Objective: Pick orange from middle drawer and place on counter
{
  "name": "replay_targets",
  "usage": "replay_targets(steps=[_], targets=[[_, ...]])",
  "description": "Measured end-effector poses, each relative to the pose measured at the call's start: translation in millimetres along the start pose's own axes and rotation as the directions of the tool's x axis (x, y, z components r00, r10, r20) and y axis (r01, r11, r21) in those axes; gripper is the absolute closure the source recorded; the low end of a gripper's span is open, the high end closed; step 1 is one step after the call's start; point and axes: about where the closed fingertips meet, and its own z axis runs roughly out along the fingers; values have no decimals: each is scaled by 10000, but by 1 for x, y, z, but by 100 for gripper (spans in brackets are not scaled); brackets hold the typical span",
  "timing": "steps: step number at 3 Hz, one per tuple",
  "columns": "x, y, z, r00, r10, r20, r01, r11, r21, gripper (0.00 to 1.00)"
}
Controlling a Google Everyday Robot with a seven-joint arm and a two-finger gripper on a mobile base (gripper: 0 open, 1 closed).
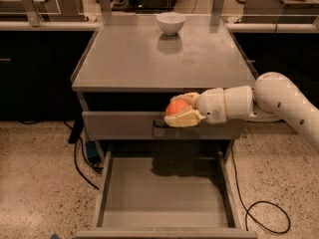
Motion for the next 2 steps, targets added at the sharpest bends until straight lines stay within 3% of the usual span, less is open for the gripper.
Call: replay_targets(steps=[1, 2], targets=[[0, 0, 0, 10000, -1, 2, 1, 10000, -7, 100], [-20, 1, -6, 9990, -242, 378, 249, 9996, -167, 100]])
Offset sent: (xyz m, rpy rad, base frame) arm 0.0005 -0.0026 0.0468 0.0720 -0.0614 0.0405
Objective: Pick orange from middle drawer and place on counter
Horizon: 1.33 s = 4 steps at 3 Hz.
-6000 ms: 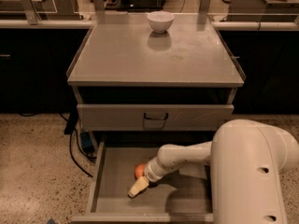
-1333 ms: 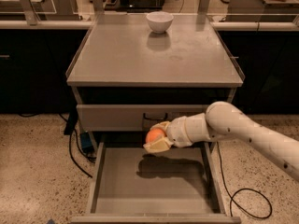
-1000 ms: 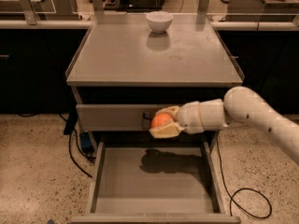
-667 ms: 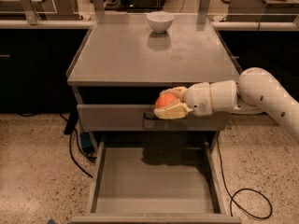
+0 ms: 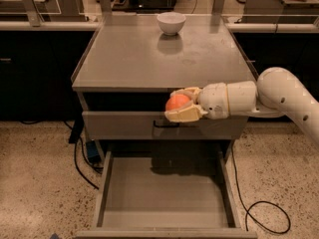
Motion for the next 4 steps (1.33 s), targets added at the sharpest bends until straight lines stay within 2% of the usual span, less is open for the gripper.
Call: replay_targets(steps=[1, 2, 3, 4], targets=[[-49, -2, -17, 9965, -644, 535, 646, 9979, -24, 100], [-81, -27, -25, 9899, -1259, 655, 1265, 9919, -57, 100], [-85, -74, -6, 9886, -1431, 469, 1441, 9894, -185, 100], [-94, -136, 22, 9857, -1632, 422, 1632, 9866, 25, 100]])
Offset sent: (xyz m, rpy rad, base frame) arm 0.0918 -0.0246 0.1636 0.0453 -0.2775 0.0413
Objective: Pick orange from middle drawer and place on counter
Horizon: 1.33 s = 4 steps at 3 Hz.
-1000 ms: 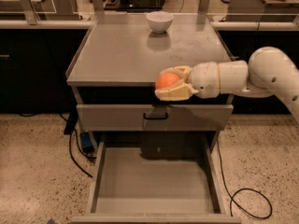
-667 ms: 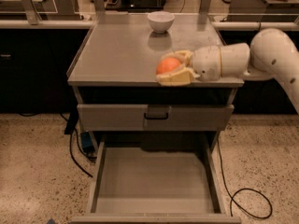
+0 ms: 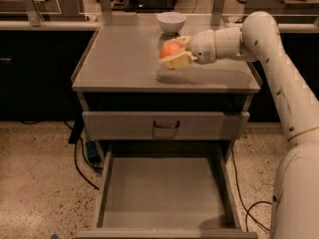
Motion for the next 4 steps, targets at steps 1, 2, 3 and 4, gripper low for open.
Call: replay_targets(steps=[1, 2, 3, 4], targets=[[1, 1, 2, 10000, 22, -18, -22, 10000, -53, 100], [23, -13, 11, 9991, 302, -307, -300, 9995, 92, 100], [51, -20, 18, 9937, 877, -698, -880, 9961, -6, 100], [51, -20, 18, 9937, 877, -698, -880, 9961, -6, 91]])
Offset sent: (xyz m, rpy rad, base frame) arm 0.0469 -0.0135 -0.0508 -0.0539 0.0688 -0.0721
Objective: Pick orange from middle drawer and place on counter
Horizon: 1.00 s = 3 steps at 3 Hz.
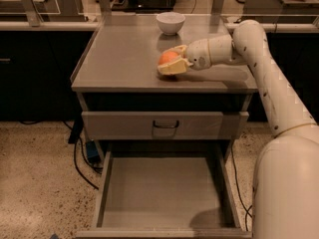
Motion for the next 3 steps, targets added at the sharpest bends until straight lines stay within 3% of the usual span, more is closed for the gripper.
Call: replay_targets(steps=[1, 3], targets=[[0, 0, 0, 10000, 0, 0, 0, 10000, 0, 72], [0, 0, 0, 10000, 0, 0, 0, 10000, -1, 26]])
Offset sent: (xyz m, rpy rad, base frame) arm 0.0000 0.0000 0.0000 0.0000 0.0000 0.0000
